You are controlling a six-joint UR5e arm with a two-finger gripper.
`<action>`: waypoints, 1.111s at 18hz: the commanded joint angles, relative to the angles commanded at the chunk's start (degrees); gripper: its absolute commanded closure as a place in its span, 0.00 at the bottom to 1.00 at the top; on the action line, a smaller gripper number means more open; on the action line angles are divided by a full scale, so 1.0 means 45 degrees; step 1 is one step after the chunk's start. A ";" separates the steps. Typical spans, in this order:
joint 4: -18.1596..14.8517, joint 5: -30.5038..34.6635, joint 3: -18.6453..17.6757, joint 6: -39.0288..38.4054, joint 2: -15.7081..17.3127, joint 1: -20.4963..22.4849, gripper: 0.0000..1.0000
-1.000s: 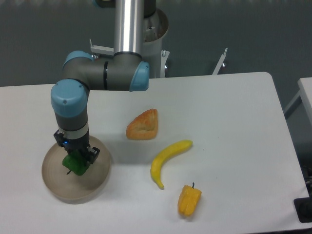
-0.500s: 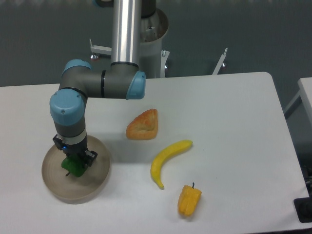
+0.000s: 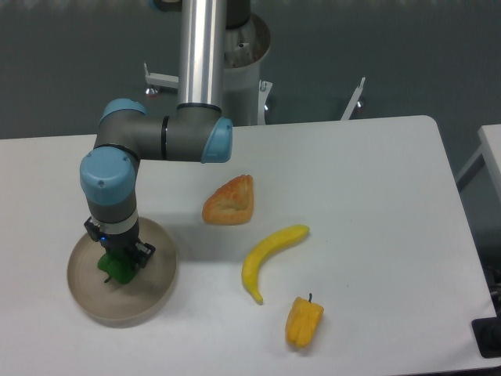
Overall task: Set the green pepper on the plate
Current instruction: 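Lower the green pepper onto the plate center and hold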
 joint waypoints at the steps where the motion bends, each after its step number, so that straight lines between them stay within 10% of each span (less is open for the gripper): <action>1: 0.0000 0.0000 0.0000 -0.0019 0.0000 -0.0019 0.51; 13: 0.0000 -0.0059 0.0019 0.0078 -0.0098 -0.0020 0.46; 20: -0.0058 -0.0078 0.0039 0.0195 0.0039 0.0000 0.00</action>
